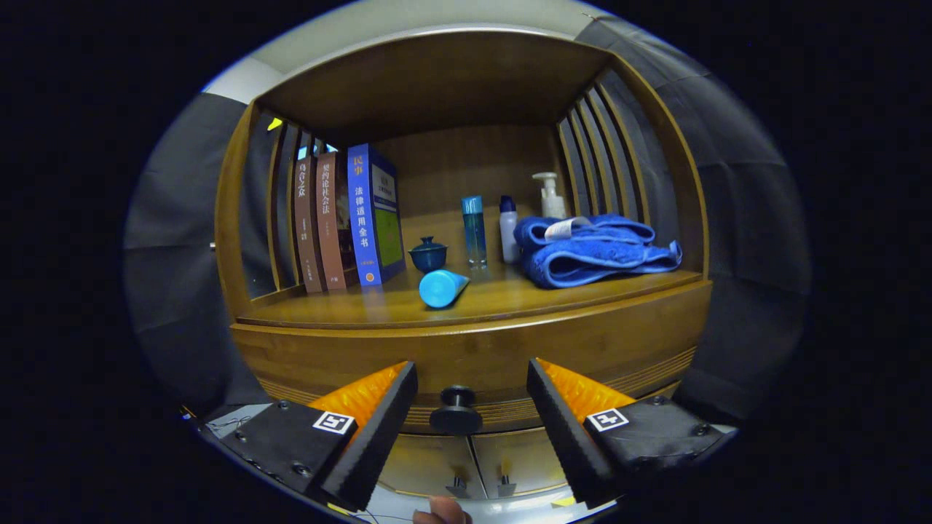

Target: Pull open the drawer, take out the items inside it, and place them on the countertop above the cabinet.

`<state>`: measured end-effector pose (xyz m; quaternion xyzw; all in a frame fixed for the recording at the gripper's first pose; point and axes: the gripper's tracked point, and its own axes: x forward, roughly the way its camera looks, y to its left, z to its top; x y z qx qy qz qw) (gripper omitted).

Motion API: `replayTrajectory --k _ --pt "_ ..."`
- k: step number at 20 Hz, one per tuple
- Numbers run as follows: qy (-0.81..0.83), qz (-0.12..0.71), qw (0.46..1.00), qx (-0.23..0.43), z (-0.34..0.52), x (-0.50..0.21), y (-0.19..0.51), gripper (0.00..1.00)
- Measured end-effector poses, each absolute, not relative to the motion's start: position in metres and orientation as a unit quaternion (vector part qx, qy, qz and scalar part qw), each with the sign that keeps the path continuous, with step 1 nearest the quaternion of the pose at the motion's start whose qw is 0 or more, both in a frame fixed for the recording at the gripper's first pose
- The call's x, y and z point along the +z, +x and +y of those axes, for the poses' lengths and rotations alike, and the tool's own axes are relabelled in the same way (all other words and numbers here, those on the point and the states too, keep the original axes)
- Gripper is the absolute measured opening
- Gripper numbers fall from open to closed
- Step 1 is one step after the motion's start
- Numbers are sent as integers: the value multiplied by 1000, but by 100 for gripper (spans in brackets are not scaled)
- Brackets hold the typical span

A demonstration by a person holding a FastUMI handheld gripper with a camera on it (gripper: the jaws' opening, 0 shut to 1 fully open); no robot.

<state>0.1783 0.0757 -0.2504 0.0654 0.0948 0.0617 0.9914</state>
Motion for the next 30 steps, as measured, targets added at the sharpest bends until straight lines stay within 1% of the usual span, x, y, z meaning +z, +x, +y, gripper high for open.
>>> replayTrajectory --k 6,15,17,21,26,30 --pt "27 56 995 83 79 -185 144 100" --pt "3 21 997 73 66 -57 106 100" --pt "4 17 997 80 69 -34 98 100" --pt "12 14 997 69 58 8 84 98" --pt "-17 -3 999 30 34 46 66 98" --pt "-8 -6 999 40 37 60 58 98"
